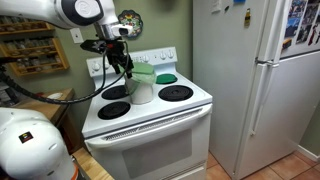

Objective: Open the bin

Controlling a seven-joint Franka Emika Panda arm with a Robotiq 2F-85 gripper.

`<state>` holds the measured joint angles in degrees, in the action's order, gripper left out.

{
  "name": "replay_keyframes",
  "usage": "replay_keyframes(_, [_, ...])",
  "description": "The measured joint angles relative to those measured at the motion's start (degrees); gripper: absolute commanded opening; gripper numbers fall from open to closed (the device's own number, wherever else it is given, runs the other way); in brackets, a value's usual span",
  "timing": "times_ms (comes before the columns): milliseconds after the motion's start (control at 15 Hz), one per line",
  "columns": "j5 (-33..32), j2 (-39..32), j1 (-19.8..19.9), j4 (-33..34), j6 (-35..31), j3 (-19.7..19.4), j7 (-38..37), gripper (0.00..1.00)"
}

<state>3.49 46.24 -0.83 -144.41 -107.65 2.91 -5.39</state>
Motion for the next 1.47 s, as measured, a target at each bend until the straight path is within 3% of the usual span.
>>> replay_keyframes(533, [0.11, -1.64, 2.38, 1.23, -3.30, -0.33, -4.36, 1.00])
replay_keyframes(1067, [0.20, -14.38, 1.97, 14.21, -8.03, 0.57, -4.82, 1.00])
replay_keyframes(1467, [2.70, -17.18, 1.85, 15.54, -8.07, -1.16, -4.90, 1.00])
